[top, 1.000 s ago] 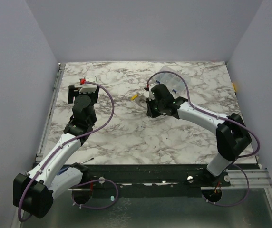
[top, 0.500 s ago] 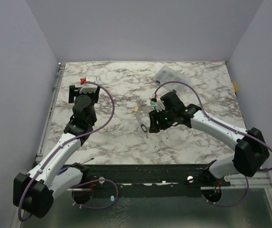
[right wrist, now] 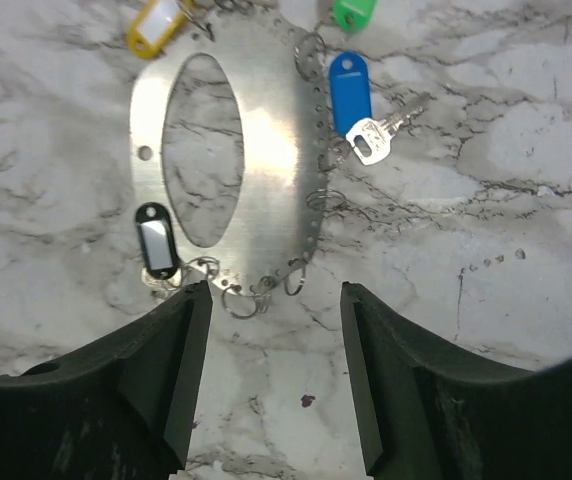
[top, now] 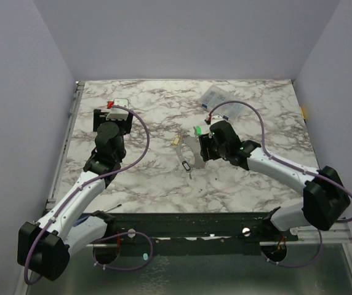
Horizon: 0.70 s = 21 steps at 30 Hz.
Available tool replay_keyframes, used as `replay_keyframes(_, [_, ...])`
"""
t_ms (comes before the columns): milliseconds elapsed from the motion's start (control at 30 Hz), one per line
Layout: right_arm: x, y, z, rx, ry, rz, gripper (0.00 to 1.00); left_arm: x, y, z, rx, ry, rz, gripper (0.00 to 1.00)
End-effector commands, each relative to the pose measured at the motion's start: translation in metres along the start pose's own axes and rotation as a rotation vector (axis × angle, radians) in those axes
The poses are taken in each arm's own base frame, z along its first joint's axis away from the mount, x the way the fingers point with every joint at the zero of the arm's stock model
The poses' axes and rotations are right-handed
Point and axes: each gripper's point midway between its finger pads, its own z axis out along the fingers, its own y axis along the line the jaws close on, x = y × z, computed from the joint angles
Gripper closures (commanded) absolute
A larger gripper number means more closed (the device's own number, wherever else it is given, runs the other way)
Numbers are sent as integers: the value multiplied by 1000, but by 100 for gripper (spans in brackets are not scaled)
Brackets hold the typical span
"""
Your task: Put the keys on the keyring
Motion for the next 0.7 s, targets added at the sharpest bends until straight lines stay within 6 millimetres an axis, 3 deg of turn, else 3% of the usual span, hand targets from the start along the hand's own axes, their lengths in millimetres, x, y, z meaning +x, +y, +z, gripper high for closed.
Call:
replay_keyframes(0, [16,-11,32,87,69,-14,38,1,-13,3,57,-6,-25,26])
replay_keyframes(100, [33,-1,45,34,129,-10,35,2,-16,4,66,-2,-22,26])
replay_keyframes(300, [51,30,61,-156,203,2,32,4,-19,5,77,4,-20,27])
replay_keyframes(500, [29,45,50,-291,152,-4,32,6,-19,6,79,11,-15,27])
replay_keyframes(667, [7,34,29,-232,115,-42,31,6,-20,6,81,10,-15,27])
